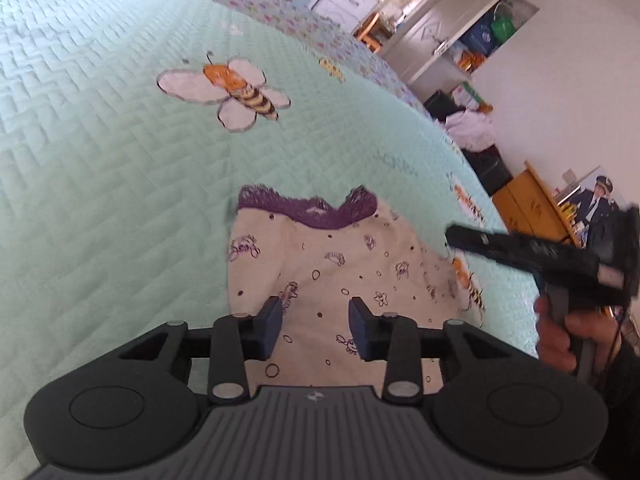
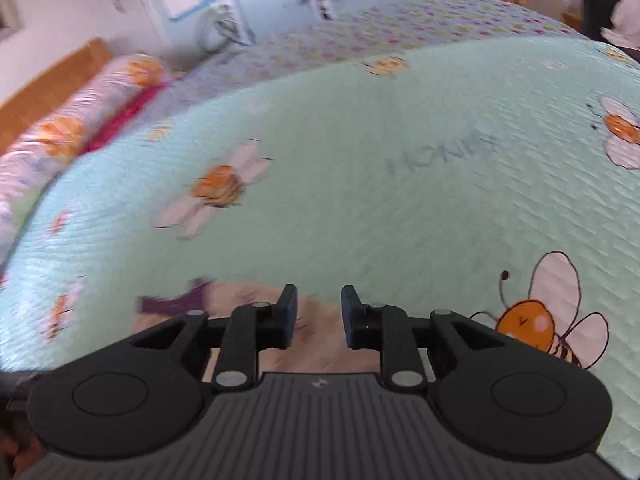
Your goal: Fold clothes
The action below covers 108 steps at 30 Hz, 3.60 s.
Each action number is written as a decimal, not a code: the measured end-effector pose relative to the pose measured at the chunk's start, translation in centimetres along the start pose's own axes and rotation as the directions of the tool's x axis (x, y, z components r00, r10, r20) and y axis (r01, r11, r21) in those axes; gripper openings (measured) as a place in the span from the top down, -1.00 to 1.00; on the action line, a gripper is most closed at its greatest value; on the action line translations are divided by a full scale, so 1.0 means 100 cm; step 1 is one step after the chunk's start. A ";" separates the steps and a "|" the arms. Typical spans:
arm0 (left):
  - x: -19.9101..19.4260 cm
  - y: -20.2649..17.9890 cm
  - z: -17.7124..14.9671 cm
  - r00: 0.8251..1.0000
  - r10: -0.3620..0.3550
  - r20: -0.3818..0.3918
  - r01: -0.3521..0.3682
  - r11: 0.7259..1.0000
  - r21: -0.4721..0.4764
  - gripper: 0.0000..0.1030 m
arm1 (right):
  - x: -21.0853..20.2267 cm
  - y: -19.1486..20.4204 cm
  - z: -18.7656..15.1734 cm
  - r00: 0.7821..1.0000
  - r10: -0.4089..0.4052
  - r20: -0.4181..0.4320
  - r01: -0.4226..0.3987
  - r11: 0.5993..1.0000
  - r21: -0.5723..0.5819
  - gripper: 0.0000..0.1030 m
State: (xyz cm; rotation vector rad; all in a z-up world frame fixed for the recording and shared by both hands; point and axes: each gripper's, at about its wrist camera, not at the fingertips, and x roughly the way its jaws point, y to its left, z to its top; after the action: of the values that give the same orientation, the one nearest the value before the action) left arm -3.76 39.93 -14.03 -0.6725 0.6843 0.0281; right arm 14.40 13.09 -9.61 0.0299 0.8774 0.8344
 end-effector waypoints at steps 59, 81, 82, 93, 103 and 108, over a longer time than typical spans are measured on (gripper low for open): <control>-0.087 -0.089 -0.177 0.981 0.173 -0.090 -0.125 0.912 0.390 -0.23 | -0.112 0.051 -0.199 0.999 0.033 -0.021 -0.029 0.985 0.169 0.13; -0.126 -0.165 -0.125 0.940 0.332 0.074 -0.335 0.867 0.369 -0.38 | -0.171 0.113 -0.152 0.980 -0.172 0.098 0.164 0.982 0.090 -0.40; -0.125 -0.167 -0.123 0.937 0.341 0.077 -0.344 0.863 0.370 -0.38 | -0.171 0.113 -0.150 0.978 -0.186 0.094 0.177 0.980 0.090 -0.40; -0.129 -0.175 -0.113 0.925 0.367 0.100 -0.378 0.853 0.361 -0.38 | -0.168 0.124 -0.137 0.970 -0.222 0.095 0.216 0.974 0.072 -0.42; -0.132 -0.176 -0.114 0.925 0.367 0.098 -0.377 0.854 0.359 -0.39 | -0.170 0.136 -0.131 0.968 -0.229 0.104 0.225 0.973 0.046 -0.43; -0.132 -0.177 -0.115 0.925 0.368 0.099 -0.378 0.853 0.360 -0.39 | -0.170 0.139 -0.132 0.967 -0.233 0.102 0.230 0.972 0.039 -0.43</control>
State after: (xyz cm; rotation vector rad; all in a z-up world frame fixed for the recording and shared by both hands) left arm -16.53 21.74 -2.77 -0.1630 0.7619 0.2603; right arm -9.46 7.64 -2.14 -0.0052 0.7749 0.5971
